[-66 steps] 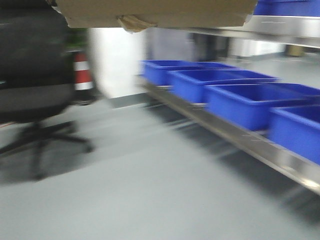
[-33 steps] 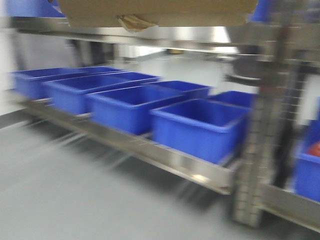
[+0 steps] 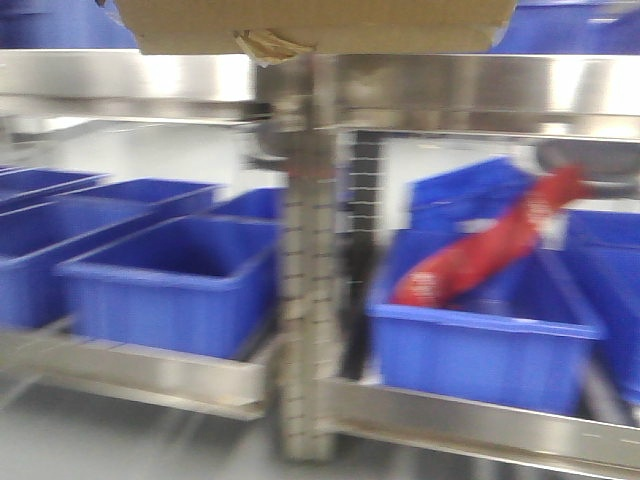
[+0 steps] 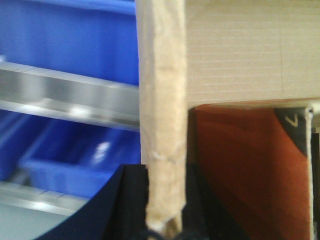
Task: Stack two boxes on right shelf middle
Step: 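Drive the base away from the bench toward the blue-bin shelf rack, then approach the rack and hold the boxes above the middle shelf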
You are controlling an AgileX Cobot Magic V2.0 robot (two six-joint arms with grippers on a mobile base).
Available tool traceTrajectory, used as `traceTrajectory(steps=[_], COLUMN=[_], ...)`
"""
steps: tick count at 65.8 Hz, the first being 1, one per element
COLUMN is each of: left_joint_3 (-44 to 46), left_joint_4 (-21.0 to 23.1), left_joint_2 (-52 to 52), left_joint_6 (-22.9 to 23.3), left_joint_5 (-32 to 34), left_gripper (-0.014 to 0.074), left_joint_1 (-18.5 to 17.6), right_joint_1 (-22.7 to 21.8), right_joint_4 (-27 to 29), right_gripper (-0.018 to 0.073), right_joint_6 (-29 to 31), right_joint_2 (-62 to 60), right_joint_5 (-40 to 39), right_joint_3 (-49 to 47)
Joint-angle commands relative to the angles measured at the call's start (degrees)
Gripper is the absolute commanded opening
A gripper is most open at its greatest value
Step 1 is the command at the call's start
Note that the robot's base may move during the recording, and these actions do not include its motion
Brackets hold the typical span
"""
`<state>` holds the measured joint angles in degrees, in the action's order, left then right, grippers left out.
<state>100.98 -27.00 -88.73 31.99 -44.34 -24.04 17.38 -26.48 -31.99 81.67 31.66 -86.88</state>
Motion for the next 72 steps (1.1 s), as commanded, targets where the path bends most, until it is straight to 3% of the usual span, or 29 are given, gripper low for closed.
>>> traceTrajectory(steps=[1,72], left_joint_3=[0.9,0.9], left_joint_4=[0.8,0.8], left_joint_2=[0.9,0.9], left_joint_6=[0.3,0.3], left_joint_5=[3.4,3.4], left_gripper=[-0.0111,-0.0111], left_joint_1=[-0.1,-0.1], right_joint_1=[-0.3,-0.3], right_joint_4=[-1.0,-1.0], right_gripper=[-0.0163,-0.0163], right_joint_6=[0.0,0.0], right_joint_2=[-0.8,-0.8], right_joint_5=[-3.9,-3.9], right_joint_3=[-0.7,-0.7])
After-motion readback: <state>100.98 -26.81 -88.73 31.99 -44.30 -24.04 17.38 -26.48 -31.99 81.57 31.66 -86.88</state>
